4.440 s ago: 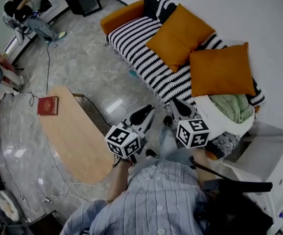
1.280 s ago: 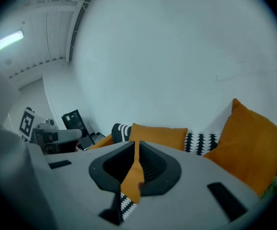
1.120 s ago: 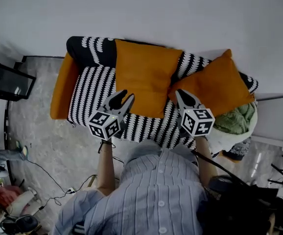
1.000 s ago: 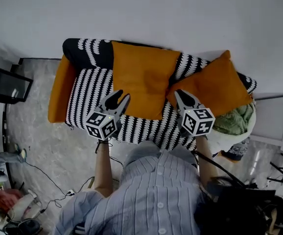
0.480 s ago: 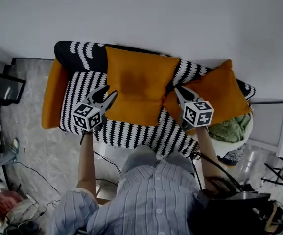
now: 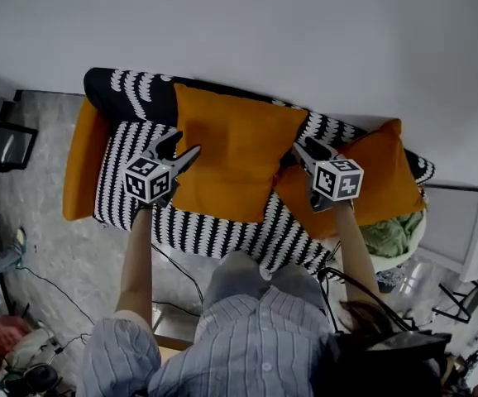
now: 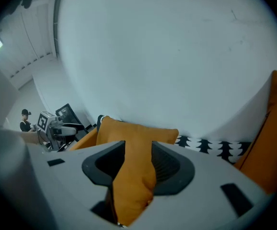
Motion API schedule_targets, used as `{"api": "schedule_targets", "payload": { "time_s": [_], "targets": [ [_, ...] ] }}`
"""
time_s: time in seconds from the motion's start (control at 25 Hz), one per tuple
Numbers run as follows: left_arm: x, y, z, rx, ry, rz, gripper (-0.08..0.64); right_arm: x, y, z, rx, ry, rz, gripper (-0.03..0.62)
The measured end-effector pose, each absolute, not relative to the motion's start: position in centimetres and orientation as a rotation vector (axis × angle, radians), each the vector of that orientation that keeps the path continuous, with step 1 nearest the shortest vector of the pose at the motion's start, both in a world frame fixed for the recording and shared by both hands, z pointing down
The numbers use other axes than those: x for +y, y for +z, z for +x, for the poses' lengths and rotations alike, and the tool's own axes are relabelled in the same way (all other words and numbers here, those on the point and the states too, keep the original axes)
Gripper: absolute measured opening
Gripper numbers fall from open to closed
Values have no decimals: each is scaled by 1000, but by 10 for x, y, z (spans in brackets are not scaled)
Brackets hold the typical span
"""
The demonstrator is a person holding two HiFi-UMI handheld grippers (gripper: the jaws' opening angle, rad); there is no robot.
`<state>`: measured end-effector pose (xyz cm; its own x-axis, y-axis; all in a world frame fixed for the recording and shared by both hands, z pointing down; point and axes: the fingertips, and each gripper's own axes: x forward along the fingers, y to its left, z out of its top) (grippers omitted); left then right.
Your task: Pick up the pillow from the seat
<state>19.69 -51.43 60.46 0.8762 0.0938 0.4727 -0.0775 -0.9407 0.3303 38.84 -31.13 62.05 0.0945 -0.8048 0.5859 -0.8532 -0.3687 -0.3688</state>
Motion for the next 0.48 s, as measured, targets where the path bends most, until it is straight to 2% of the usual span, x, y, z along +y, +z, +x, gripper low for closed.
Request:
{"api": "schedule_targets", "payload": {
  "time_s": [0.2,0.36,0.48],
  "targets": [
    [-547,633,206,-72,742,2654,295,-322,655,407,-1698,1232,2262,165],
    [-571,653,210,-105,765,2624,333,-332,679,411,-1714,1325,2223,261],
    [-581,667,216,-91,807,2584,344,-335,699,414,-1712,1415,2192,289]
  ]
}}
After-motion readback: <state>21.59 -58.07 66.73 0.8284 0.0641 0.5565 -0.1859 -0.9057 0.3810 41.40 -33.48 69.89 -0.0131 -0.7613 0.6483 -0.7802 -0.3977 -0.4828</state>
